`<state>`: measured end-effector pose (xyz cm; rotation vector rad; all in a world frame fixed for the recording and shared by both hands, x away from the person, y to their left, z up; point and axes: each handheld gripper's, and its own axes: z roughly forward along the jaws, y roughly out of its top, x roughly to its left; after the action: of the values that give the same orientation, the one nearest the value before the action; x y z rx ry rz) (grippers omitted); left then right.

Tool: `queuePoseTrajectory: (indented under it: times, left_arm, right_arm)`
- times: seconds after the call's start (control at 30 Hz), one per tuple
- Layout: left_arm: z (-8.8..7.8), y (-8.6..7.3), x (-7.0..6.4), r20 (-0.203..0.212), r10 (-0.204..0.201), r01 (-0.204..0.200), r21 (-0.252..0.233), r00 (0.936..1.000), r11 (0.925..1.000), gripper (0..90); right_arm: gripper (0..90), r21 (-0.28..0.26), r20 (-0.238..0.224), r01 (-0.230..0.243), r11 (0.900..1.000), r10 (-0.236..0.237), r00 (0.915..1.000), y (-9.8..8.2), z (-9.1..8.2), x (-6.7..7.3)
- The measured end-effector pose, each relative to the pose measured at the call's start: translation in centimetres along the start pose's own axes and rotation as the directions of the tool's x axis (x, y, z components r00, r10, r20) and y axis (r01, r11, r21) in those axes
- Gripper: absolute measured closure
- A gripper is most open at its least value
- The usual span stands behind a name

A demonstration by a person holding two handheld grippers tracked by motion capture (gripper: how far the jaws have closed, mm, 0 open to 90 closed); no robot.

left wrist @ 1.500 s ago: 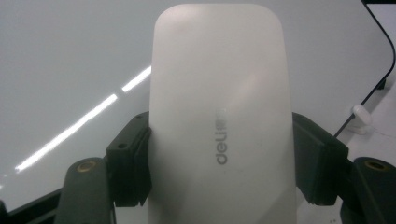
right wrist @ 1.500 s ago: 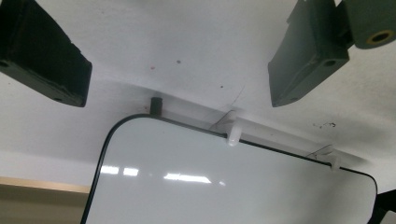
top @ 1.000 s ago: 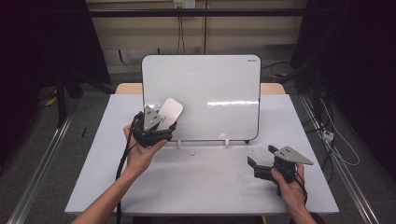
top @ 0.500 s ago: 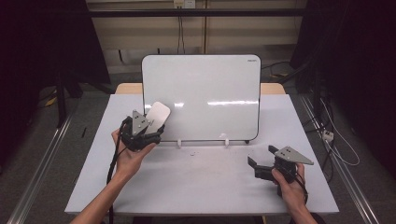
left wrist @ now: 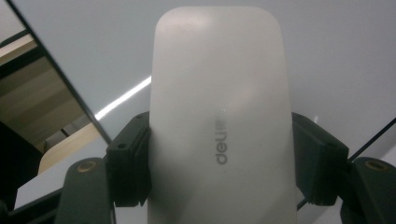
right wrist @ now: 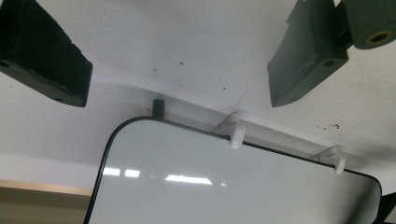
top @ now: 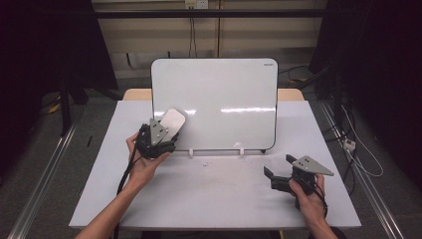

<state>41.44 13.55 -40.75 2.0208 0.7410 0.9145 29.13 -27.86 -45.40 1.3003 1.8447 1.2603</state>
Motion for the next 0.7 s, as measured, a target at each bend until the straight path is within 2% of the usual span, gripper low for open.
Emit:
queuePoseTrajectory:
  times: [0.27,0.37,0.57,0.7]
  left_arm:
    - [1.5,-0.5,-0.6,-0.017,0.054,-0.054,0.020,0.9984,0.9983,31.0]
    - [1.7,-0.5,-0.9,-0.039,0.083,-0.082,0.025,0.9958,0.9963,30.6]
    - [1.9,-0.4,-1.1,-0.044,0.074,-0.073,0.030,0.9963,0.9969,29.8]
    - [1.7,-0.4,-0.7,-0.020,0.051,-0.050,0.029,0.9985,0.9983,29.2]
  right_arm:
    - [6.7,0.001,0.000,0.003,1.000,-0.003,1.0000,0.1,0.2,0.1]
    - [6.7,0.005,0.001,0.001,1.000,-0.001,1.0000,0.1,0.3,0.1]
    - [6.7,0.002,0.008,0.005,1.000,-0.005,1.0000,0.1,0.2,0.1]
    - [6.8,0.004,0.003,0.007,1.000,-0.007,1.0000,0.0,0.2,0.2]
